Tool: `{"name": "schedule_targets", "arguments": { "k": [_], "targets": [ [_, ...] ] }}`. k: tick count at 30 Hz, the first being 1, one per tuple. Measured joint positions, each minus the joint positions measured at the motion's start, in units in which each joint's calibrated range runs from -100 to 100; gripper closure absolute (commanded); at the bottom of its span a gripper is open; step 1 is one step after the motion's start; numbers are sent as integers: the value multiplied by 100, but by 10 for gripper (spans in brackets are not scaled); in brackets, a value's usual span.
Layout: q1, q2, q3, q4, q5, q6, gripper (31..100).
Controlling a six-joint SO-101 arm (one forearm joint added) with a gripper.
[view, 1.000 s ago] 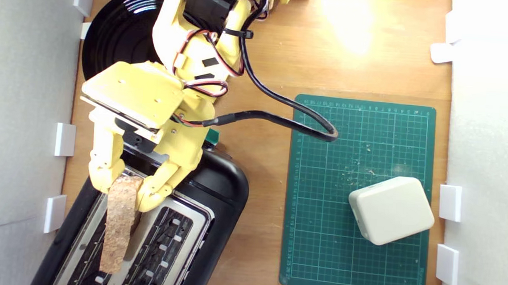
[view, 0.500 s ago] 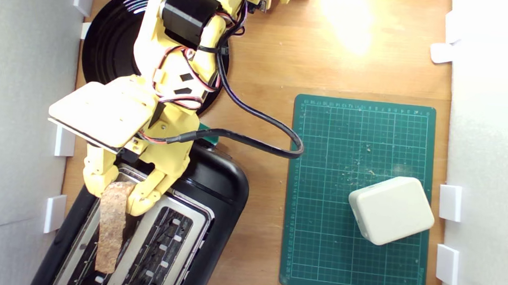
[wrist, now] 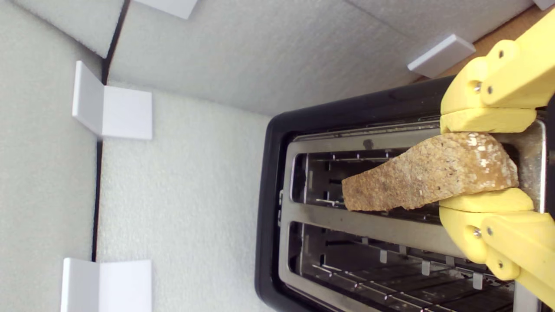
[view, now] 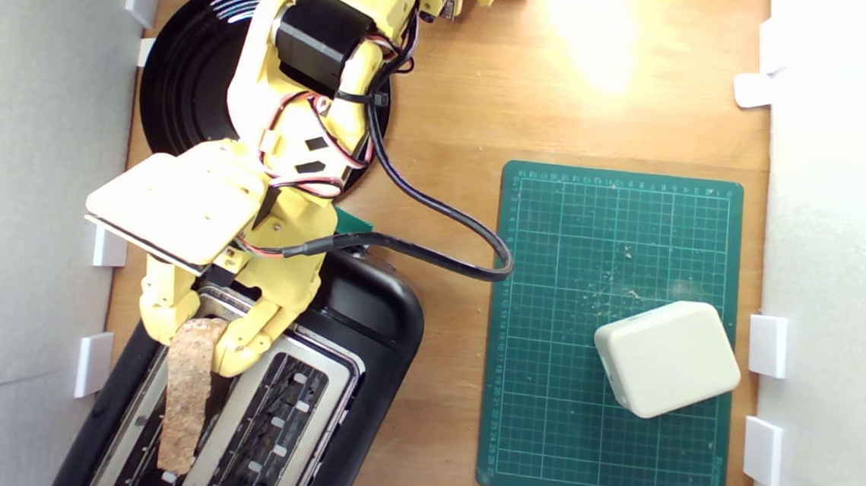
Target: Pick bread and place in toaster
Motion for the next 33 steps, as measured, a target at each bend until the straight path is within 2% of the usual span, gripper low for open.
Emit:
{"name": "schedule_targets", "arguments": {
  "k": [4, 8, 15, 18, 21, 23, 33],
  "targets": [
    [9, 42, -9, -9, -8, -5, 474],
    [82, 42, -9, -18, -8, -5, 427],
    [27, -235, 18, 44, -8, -10, 427],
    [-27, -622, 148, -53, -8, -5, 427],
    [-247, -958, 176, -142, 8, -36, 427],
    [-540, -1075, 185, -151, 68, -98, 427],
    [-677, -1840, 203, -249, 68, -160, 431]
  ]
}}
